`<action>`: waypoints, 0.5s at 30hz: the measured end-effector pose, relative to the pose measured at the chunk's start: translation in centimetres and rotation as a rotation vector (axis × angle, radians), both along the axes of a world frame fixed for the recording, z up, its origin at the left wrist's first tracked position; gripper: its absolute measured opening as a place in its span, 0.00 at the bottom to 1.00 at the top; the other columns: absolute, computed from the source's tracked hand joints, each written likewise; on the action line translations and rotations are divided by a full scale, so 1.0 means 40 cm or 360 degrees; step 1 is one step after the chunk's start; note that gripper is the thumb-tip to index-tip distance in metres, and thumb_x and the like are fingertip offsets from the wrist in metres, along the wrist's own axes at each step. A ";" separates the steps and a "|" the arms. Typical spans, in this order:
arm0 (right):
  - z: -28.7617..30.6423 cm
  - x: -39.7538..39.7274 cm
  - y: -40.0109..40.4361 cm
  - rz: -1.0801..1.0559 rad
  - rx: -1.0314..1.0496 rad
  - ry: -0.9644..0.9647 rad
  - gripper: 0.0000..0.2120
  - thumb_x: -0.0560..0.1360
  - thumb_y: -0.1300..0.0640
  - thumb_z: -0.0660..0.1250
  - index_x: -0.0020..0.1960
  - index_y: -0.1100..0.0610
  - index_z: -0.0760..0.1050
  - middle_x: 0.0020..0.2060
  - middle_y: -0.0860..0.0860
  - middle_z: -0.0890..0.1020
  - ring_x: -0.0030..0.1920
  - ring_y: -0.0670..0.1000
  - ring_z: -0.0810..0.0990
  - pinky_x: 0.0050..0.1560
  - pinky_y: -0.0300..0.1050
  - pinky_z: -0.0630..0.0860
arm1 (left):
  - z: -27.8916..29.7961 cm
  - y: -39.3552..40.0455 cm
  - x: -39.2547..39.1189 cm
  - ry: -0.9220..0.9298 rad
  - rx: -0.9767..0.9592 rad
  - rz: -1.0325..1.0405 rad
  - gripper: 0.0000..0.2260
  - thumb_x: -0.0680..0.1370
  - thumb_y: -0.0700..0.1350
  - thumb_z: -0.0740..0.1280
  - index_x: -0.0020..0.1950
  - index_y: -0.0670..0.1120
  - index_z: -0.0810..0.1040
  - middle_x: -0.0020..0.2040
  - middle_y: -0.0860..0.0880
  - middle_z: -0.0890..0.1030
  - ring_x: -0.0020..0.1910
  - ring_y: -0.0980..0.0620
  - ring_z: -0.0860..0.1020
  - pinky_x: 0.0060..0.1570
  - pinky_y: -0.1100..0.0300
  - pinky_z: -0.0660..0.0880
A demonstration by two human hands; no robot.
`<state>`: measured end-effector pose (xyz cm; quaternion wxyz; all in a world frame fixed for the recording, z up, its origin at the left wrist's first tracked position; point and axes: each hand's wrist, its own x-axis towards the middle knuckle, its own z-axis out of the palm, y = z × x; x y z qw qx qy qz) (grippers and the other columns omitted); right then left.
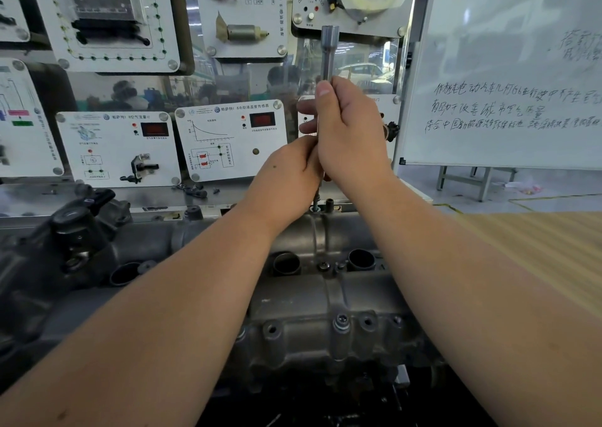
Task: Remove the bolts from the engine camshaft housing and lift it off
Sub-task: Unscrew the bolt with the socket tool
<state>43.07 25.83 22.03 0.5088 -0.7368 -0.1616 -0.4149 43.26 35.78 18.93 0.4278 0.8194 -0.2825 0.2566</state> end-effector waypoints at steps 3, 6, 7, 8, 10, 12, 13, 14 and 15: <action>-0.003 0.002 -0.001 0.0005 0.0045 0.0043 0.16 0.81 0.42 0.62 0.63 0.50 0.71 0.47 0.47 0.85 0.45 0.46 0.84 0.49 0.48 0.80 | 0.007 0.004 0.004 -0.0026 0.0047 0.0061 0.12 0.82 0.41 0.60 0.39 0.48 0.74 0.32 0.52 0.78 0.29 0.60 0.75 0.29 0.68 0.67; -0.003 0.001 -0.001 -0.0017 0.0035 0.0004 0.08 0.81 0.46 0.64 0.55 0.49 0.73 0.41 0.49 0.85 0.42 0.48 0.84 0.47 0.52 0.81 | 0.009 0.006 0.010 -0.0026 0.0059 0.0082 0.05 0.81 0.42 0.63 0.50 0.43 0.77 0.39 0.47 0.81 0.38 0.52 0.79 0.36 0.61 0.71; -0.001 0.001 -0.001 -0.0026 0.0039 -0.0011 0.07 0.82 0.48 0.63 0.53 0.52 0.75 0.40 0.49 0.85 0.42 0.48 0.84 0.47 0.53 0.80 | 0.008 0.005 0.012 -0.0026 0.0053 0.0090 0.06 0.81 0.43 0.64 0.51 0.41 0.77 0.40 0.45 0.82 0.40 0.48 0.79 0.40 0.56 0.73; 0.001 0.000 -0.001 -0.0033 0.0039 -0.0021 0.09 0.82 0.50 0.62 0.51 0.54 0.76 0.40 0.48 0.85 0.42 0.48 0.83 0.48 0.53 0.80 | 0.006 0.005 0.013 -0.0024 0.0045 0.0099 0.07 0.81 0.43 0.64 0.51 0.40 0.77 0.41 0.44 0.82 0.41 0.46 0.79 0.41 0.51 0.74; 0.002 -0.001 -0.001 -0.0056 0.0006 -0.0025 0.12 0.83 0.51 0.60 0.49 0.57 0.77 0.41 0.46 0.85 0.41 0.47 0.83 0.48 0.52 0.80 | 0.000 0.003 0.011 -0.0006 0.0001 0.0079 0.08 0.82 0.45 0.62 0.47 0.43 0.77 0.39 0.45 0.82 0.38 0.48 0.79 0.39 0.53 0.74; 0.001 0.003 -0.003 -0.0060 -0.0013 -0.0017 0.14 0.84 0.51 0.58 0.48 0.58 0.77 0.41 0.45 0.85 0.40 0.47 0.82 0.47 0.51 0.80 | -0.004 0.000 0.006 0.0067 -0.0069 0.0014 0.14 0.85 0.47 0.57 0.42 0.47 0.76 0.35 0.48 0.80 0.31 0.55 0.75 0.34 0.60 0.71; 0.001 0.004 -0.004 -0.0052 -0.0003 -0.0012 0.14 0.84 0.52 0.57 0.48 0.57 0.77 0.41 0.45 0.85 0.40 0.47 0.82 0.46 0.50 0.80 | -0.004 -0.001 0.004 0.0089 -0.0082 -0.0009 0.16 0.85 0.48 0.56 0.40 0.48 0.75 0.34 0.48 0.79 0.29 0.57 0.72 0.31 0.63 0.69; 0.001 0.003 -0.004 -0.0042 0.0017 -0.0008 0.13 0.84 0.52 0.57 0.48 0.56 0.76 0.41 0.45 0.85 0.39 0.47 0.82 0.45 0.49 0.80 | -0.002 -0.001 0.002 0.0088 -0.0066 -0.0013 0.17 0.86 0.47 0.55 0.39 0.49 0.74 0.33 0.48 0.79 0.27 0.58 0.71 0.29 0.64 0.67; 0.002 0.003 -0.004 -0.0018 0.0045 -0.0001 0.12 0.84 0.52 0.57 0.48 0.54 0.76 0.41 0.45 0.85 0.39 0.46 0.82 0.44 0.48 0.80 | 0.001 -0.002 0.002 0.0070 -0.0034 0.0002 0.17 0.85 0.47 0.56 0.38 0.49 0.74 0.33 0.48 0.79 0.27 0.58 0.71 0.28 0.65 0.66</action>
